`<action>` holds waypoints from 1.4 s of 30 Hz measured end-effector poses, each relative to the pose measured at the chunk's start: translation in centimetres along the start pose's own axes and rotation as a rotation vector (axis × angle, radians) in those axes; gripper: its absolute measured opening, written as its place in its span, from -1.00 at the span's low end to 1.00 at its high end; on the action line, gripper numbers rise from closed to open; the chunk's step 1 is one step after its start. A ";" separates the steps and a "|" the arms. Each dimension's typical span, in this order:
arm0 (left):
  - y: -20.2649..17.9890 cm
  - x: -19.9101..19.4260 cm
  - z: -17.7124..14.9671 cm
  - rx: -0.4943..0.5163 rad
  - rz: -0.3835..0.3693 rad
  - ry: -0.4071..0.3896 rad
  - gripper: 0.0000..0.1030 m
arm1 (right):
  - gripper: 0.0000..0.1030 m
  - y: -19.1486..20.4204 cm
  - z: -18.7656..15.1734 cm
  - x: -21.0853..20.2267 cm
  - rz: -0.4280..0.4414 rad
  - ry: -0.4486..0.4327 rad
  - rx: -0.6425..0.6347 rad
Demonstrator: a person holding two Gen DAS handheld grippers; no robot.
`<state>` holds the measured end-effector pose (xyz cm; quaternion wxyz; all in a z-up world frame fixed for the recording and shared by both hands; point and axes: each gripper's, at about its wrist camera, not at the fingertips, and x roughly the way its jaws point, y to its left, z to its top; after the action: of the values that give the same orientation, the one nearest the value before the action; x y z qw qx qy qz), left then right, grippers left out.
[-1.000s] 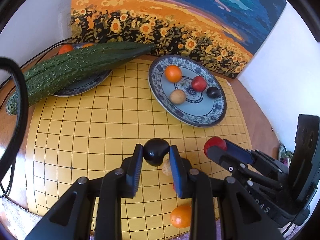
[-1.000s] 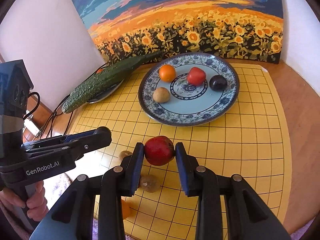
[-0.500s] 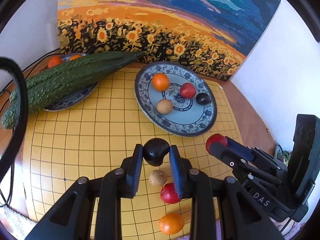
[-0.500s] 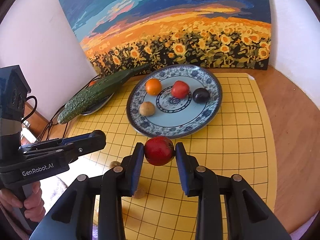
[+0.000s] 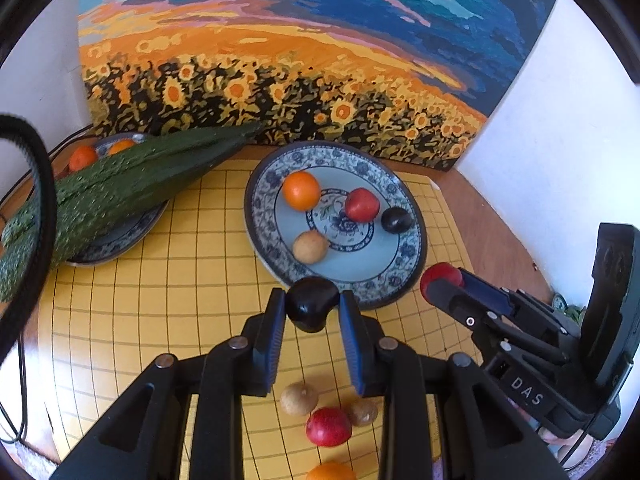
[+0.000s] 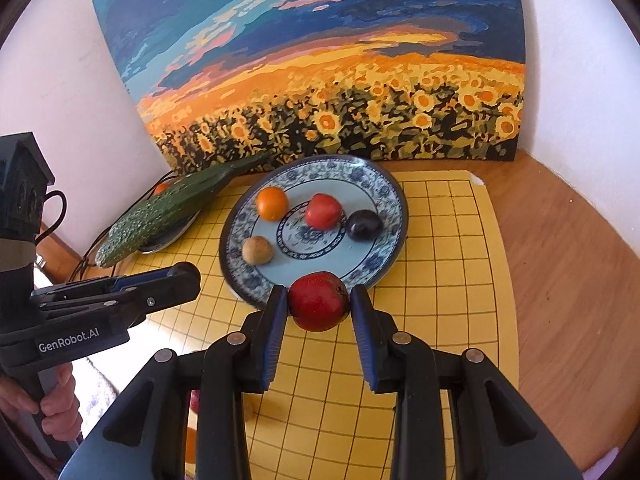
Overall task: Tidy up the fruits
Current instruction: 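Carry the plum and red apple over the plate with both grippers, then lower the plum and apple onto the plate and open both grippers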
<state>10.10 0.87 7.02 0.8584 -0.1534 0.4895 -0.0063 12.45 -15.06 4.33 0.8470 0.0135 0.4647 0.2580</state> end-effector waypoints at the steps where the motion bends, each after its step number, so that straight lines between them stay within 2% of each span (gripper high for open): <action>1: 0.0 0.2 0.1 0.002 0.000 -0.001 -0.46 | -0.35 -0.1 0.1 0.1 -0.001 0.000 -0.001; 18: 0.3 4.3 3.9 -0.008 0.027 -0.005 -0.46 | -0.35 0.1 1.5 4.1 -0.002 0.016 -0.027; 28: 0.7 5.6 4.6 -0.020 0.029 -0.008 -0.46 | -0.35 0.2 1.8 6.3 -0.019 0.033 -0.040; 42: 1.0 6.4 5.0 -0.032 0.029 -0.002 -0.46 | -0.35 1.5 2.5 7.7 -0.026 0.013 -0.096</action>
<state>17.54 2.07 3.73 0.8562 -0.1601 0.4911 0.0141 17.18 -9.79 0.16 0.8468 -0.0346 0.4575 0.2690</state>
